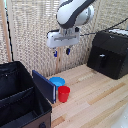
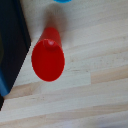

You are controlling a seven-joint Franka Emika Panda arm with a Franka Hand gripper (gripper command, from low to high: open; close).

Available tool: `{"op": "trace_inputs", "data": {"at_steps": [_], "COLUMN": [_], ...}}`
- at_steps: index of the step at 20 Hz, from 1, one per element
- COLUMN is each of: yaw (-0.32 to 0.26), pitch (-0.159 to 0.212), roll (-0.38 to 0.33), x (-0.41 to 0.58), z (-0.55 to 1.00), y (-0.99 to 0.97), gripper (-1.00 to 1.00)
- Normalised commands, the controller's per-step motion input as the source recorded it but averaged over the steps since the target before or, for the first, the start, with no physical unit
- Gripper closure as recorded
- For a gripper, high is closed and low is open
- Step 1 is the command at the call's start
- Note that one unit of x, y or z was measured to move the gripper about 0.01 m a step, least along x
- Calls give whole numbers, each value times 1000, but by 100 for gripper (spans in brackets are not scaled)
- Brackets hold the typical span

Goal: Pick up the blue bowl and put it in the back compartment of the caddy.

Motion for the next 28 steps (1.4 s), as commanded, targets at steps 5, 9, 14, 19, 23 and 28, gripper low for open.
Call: {"op": "trace_inputs", "data": {"at_steps": [5, 9, 14, 19, 23, 28], "yaw": [-46, -39, -17, 0, 0, 0], "pitch": [22, 33, 84, 133, 110, 41], "roll": [96, 96, 36, -24, -41, -58], "x": [496, 458, 177, 3, 64, 160], "z": [-168, -224, -337, -511, -576, -497], "y": [-627, -651, -303, 50, 33, 51], "gripper": [-100, -100, -100, -100, -100, -100]}}
